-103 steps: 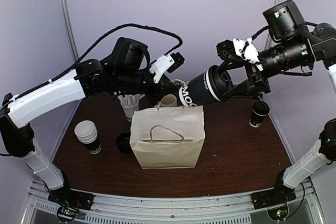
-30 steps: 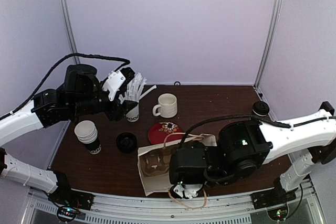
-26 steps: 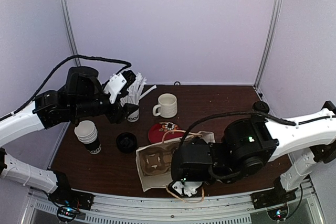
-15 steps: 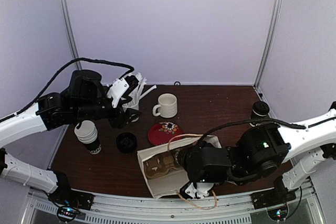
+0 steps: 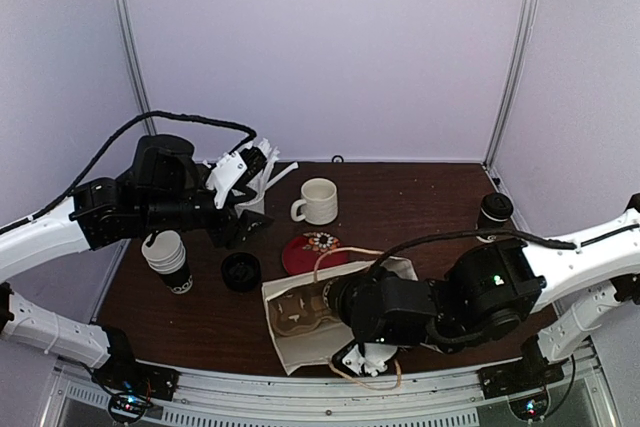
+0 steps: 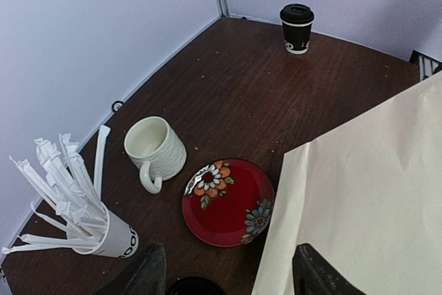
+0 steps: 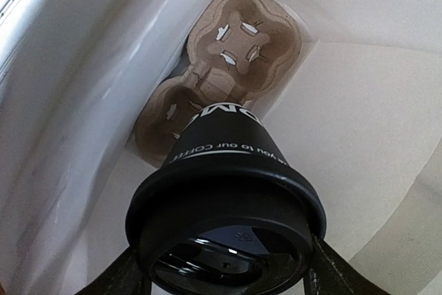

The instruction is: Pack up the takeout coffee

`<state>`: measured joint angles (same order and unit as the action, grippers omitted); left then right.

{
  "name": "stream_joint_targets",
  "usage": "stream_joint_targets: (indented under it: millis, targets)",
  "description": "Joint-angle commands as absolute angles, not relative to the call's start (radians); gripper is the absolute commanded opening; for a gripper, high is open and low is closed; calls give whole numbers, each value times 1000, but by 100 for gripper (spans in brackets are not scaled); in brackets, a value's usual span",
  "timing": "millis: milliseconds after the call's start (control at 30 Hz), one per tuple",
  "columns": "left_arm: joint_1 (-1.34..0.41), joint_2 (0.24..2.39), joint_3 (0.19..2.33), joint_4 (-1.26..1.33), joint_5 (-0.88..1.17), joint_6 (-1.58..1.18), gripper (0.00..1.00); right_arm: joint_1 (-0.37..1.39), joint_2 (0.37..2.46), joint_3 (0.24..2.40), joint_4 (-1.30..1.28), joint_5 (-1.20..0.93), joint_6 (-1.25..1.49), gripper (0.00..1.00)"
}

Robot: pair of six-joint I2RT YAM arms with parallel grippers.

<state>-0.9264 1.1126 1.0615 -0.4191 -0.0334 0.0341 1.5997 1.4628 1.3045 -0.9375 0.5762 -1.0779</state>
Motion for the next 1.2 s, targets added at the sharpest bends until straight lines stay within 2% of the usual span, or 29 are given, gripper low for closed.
stream_joint_targets:
  millis: [0,133,233,433,600,867,1167]
  targets:
    - [-922,1113,1055,-378,104,15,65,1556,1475,1352,-972,489,-975,65]
    - [-921,1123,1048,-358,281,13,62,1551,1432,1332,-1020,380,-957,63]
    - [-932,1157,1065,-368,388,22,59,1552,1379,1221,-951,409,-1032,63]
    - [-953,1211,1080,-395,430,54,57,1534,1303,1178,-888,441,-1193,64]
    - [-957,1256,1082,-391,484,60,54,1532,1290,1222,-964,424,-1126,64]
    - [-970,1326,1099,-392,559,61,50,1513,1219,1139,-917,453,-1106,63]
    - [-977,1356,1097,-382,586,60,49,1461,1272,1175,-897,443,-995,63]
